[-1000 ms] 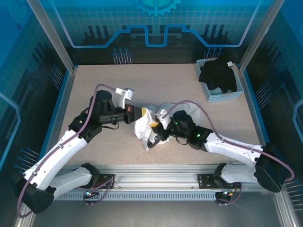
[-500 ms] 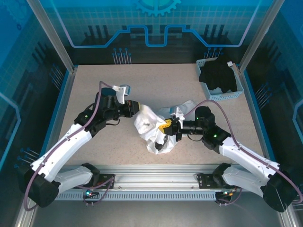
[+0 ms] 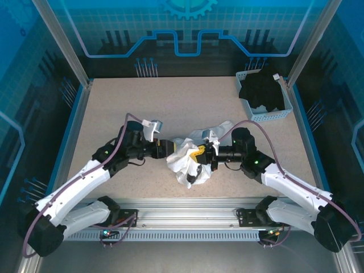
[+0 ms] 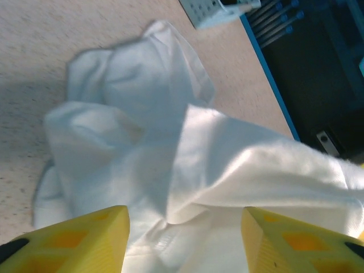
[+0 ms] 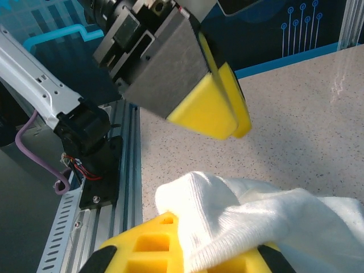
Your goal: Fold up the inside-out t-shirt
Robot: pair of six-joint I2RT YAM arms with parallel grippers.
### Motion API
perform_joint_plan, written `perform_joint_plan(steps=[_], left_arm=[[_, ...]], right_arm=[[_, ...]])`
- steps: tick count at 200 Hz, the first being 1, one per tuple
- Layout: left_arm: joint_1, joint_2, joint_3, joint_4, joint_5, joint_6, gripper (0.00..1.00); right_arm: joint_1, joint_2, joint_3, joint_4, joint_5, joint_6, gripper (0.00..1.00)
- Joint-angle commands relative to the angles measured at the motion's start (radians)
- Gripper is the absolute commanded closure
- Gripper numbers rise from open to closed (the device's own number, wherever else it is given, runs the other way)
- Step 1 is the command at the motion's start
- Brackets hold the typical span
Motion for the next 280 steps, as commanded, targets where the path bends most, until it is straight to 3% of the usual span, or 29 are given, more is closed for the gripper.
perform_joint_plan(steps=[1,45,74,93,114,123,145,171,205,247,280], left_arm=[[-0.006,0.079,0.059,-0.066,-0.024,0.047,0.4],[-0.045,0.165,0.067,-0.1,0.034,0.093,0.26],[-0.07,0.254,0.102,-0.086,0.102,0.113,0.25],[-0.075,0.326,0.127,-0.037,0.157,0.104,0.41],[-0.073,0.34,0.157,0.01,0.198,0.083,0.87],[-0.068,0.309,0.153,0.03,0.197,0.077,1.0],[-0.029,0.175,0.093,0.125,0.24,0.031,1.0],[0.05,0.038,0.019,0.264,0.372,-0.066,1.0],[0.068,-0.04,-0.026,0.399,0.479,-0.132,1.0],[0.068,-0.063,-0.033,0.416,0.477,-0.124,1.0],[0.067,-0.033,0.015,0.222,0.383,-0.033,1.0]], right_arm=[[-0.016,-0.009,0.008,-0.002,-0.017,-0.028,1.0],[-0.021,-0.035,0.0,-0.035,0.006,-0.046,1.0],[-0.024,-0.035,0.0,-0.036,0.007,-0.048,1.0],[-0.024,-0.038,0.001,-0.043,0.01,-0.052,1.0],[-0.027,-0.055,0.0,-0.095,0.047,-0.081,1.0],[-0.03,-0.073,-0.002,-0.131,0.088,-0.096,1.0],[-0.05,-0.119,-0.008,-0.207,0.2,-0.108,1.0],[-0.057,-0.138,-0.024,-0.234,0.294,-0.109,1.0],[-0.055,-0.111,-0.031,-0.191,0.307,-0.064,1.0],[-0.055,-0.056,-0.014,-0.191,0.41,-0.014,0.96],[-0.073,-0.045,0.067,-0.334,0.593,0.078,0.81]])
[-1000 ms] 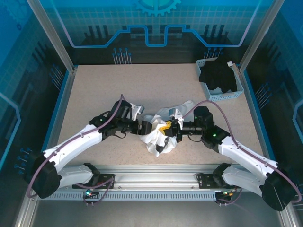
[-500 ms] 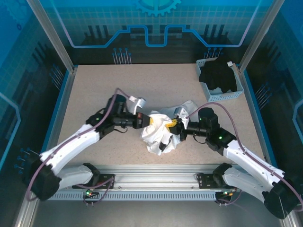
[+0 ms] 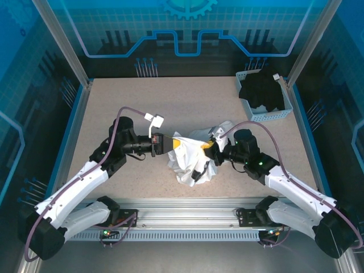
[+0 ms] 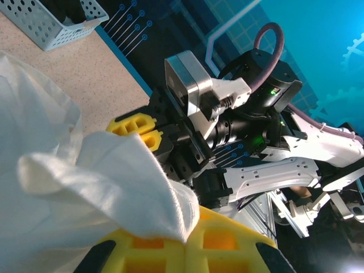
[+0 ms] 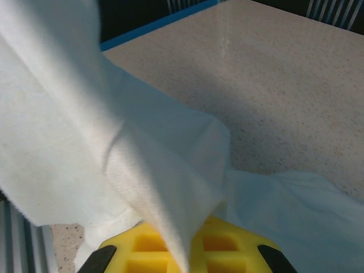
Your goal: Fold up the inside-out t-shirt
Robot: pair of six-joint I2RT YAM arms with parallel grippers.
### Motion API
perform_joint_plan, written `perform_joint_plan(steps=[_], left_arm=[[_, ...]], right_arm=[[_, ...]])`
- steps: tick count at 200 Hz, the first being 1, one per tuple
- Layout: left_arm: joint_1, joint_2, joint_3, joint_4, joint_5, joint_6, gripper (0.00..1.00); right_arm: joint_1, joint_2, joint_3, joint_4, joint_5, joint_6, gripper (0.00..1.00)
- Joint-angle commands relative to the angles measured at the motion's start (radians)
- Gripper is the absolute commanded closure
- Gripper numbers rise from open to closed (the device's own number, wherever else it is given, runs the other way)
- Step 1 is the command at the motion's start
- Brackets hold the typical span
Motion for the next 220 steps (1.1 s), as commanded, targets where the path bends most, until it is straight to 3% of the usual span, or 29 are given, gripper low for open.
perform_joint_plan(steps=[1,24,48,111,145,158,203,211,220], left_arm=[[0.005,0.01,0.042,-0.113,-0.049,0.065,1.0],[0.005,0.033,0.044,-0.137,-0.048,0.058,1.0],[0.005,0.037,0.039,-0.113,-0.062,0.022,1.0],[0.004,0.04,0.06,-0.141,-0.122,-0.005,1.0],[0.003,0.036,0.061,-0.148,-0.133,-0.011,1.0],[0.003,0.031,0.06,-0.15,-0.135,-0.012,1.0],[0.003,0.022,0.066,-0.162,-0.091,-0.009,1.0],[0.004,0.014,0.069,-0.172,-0.086,-0.004,1.0],[0.004,0.006,0.072,-0.186,-0.089,0.004,1.0]], right_arm=[[-0.031,0.01,0.082,-0.137,0.199,0.098,0.8],[-0.076,0.052,0.194,-0.34,0.307,0.132,0.74],[-0.061,0.037,0.232,-0.385,0.219,0.059,0.64],[0.13,-0.144,0.187,-0.339,0.139,-0.094,0.48],[0.28,-0.104,0.179,-0.214,0.072,-0.116,0.45],[0.311,-0.048,0.182,-0.156,0.051,-0.091,0.44],[0.32,0.151,0.19,-0.035,0.161,-0.054,0.44],[0.308,0.167,0.189,-0.034,0.16,-0.06,0.5],[0.289,0.172,0.179,-0.027,0.136,-0.07,0.64]])
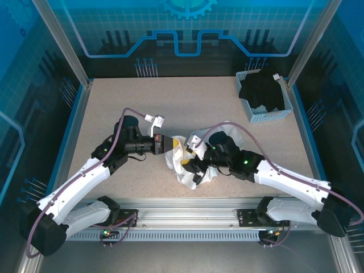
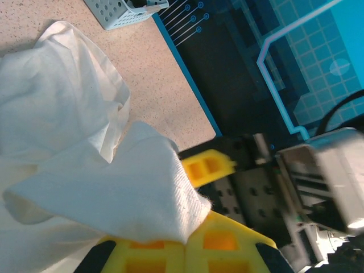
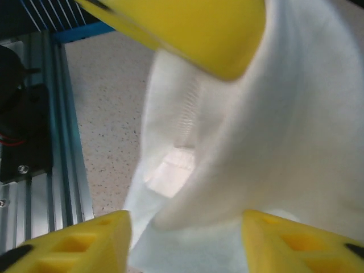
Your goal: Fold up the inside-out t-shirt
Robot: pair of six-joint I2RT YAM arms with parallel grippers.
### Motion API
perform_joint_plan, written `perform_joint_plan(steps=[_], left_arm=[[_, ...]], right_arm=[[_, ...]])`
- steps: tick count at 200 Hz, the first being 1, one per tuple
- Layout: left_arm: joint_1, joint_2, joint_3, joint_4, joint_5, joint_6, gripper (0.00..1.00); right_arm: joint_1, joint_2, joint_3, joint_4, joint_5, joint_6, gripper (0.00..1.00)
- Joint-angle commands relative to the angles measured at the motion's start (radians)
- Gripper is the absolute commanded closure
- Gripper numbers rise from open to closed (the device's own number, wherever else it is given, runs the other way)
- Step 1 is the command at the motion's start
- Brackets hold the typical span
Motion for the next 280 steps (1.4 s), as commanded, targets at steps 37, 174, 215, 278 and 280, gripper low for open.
perform_joint_plan(steps=[37,174,215,278,280], left_arm=[[0.009,-0.053,0.029,-0.078,-0.006,0.041,1.0],[0.02,-0.176,-0.15,0.068,0.062,0.051,1.0],[0.019,-0.197,-0.156,0.187,0.16,-0.01,1.0],[0.019,-0.121,-0.098,0.128,0.111,-0.023,1.0],[0.019,-0.12,-0.097,0.126,0.11,-0.023,1.0]], right_arm=[[-0.079,-0.018,-0.072,0.155,-0.125,0.004,1.0],[-0.141,-0.116,-0.138,0.211,-0.174,0.02,1.0],[-0.14,-0.022,-0.06,0.116,-0.139,0.028,0.95],[-0.131,-0.113,-0.055,-0.001,-0.152,-0.016,0.67],[-0.13,-0.121,-0.058,-0.004,-0.156,-0.018,0.66]])
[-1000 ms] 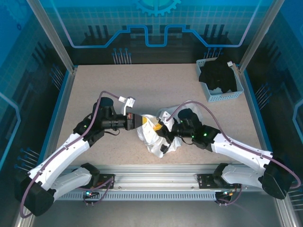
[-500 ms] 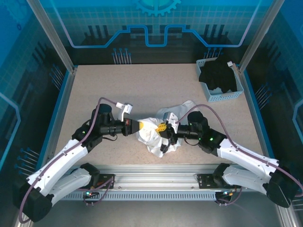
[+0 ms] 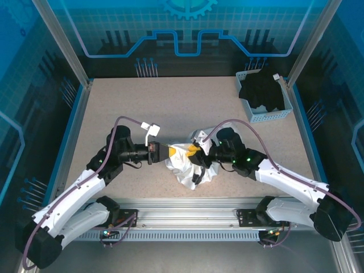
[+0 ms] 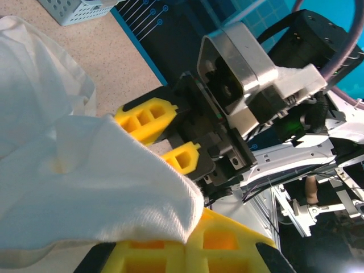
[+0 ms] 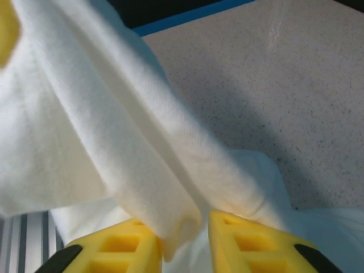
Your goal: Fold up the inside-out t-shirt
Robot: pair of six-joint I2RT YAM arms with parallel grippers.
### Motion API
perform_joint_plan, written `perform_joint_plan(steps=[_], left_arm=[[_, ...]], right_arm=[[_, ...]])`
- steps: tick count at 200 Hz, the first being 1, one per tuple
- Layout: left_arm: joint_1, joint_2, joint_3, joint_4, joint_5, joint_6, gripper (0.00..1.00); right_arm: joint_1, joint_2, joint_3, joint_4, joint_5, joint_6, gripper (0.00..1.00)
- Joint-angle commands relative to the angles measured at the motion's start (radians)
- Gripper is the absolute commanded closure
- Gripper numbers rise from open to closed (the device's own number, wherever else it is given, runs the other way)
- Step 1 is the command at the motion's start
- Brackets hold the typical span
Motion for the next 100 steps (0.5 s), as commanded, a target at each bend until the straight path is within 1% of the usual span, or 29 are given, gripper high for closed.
perform_joint_plan(steps=[1,23,41,55,71,91,100], left_arm=[[0.007,0.012,0.049,-0.001,-0.005,-0.011,1.0],[0.007,0.022,0.056,-0.005,-0.023,-0.013,1.0],[0.007,0.033,0.06,-0.009,-0.028,-0.017,1.0],[0.007,0.041,0.066,-0.012,-0.032,-0.018,1.0],[0.006,0.049,0.069,-0.012,-0.034,-0.018,1.0],[0.007,0.056,0.072,-0.016,-0.038,-0.015,1.0],[0.007,0.059,0.074,-0.015,-0.036,-0.015,1.0]], right_arm=[[0.0,-0.091,0.009,-0.081,-0.017,-0.027,0.66],[0.023,-0.169,-0.013,-0.127,-0.032,-0.059,0.58],[0.06,-0.219,-0.016,-0.162,-0.002,-0.081,0.56],[0.092,-0.24,-0.017,-0.147,0.003,-0.085,0.55],[0.131,-0.226,-0.009,-0.099,0.008,-0.072,0.57],[0.151,-0.156,0.022,-0.067,0.021,-0.051,0.59],[0.157,-0.123,0.036,-0.059,0.049,-0.038,0.6]])
